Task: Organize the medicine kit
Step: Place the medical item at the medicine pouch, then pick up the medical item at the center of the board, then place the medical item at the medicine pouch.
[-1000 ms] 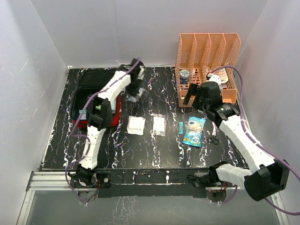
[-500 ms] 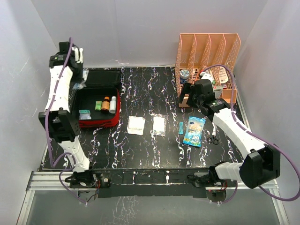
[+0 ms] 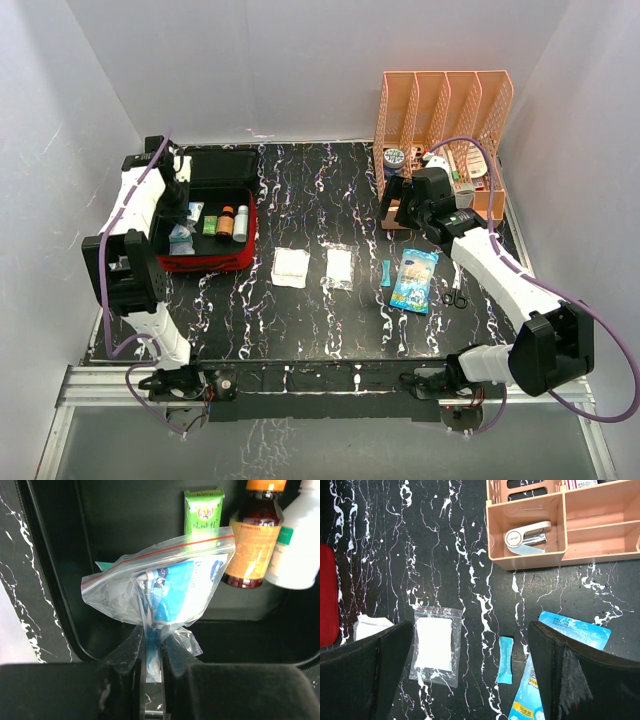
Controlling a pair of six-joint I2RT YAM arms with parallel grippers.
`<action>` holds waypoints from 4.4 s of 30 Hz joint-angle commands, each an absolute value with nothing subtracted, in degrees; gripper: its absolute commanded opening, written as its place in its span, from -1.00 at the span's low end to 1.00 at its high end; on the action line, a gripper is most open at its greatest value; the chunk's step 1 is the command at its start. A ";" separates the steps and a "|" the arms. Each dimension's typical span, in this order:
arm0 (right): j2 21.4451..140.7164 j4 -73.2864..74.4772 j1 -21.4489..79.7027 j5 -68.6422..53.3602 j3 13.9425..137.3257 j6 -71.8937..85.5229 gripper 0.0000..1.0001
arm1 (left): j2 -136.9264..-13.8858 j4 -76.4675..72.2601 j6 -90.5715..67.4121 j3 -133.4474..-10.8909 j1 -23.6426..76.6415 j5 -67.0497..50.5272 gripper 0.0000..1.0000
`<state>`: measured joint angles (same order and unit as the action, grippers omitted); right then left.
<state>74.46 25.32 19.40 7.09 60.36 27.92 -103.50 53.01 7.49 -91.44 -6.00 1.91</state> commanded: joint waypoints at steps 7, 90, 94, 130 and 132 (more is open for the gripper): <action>72.91 24.24 19.51 8.06 64.06 27.16 0.97 | -111.06 45.66 5.86 -95.22 -7.66 3.10 -1.00; 55.50 38.63 19.51 16.45 58.09 32.96 0.97 | -118.62 47.05 -28.98 -87.42 31.73 -0.35 -0.72; 55.76 38.10 19.51 16.30 57.86 33.05 0.97 | -117.98 48.68 -27.24 -90.20 31.51 0.88 -1.00; 67.27 25.34 19.49 7.64 58.86 29.88 0.97 | -114.93 55.19 16.71 -106.89 -10.52 -5.56 -1.00; 67.20 25.46 19.54 7.63 58.97 29.86 0.97 | -115.62 53.82 17.19 -105.67 -11.16 -5.73 -1.00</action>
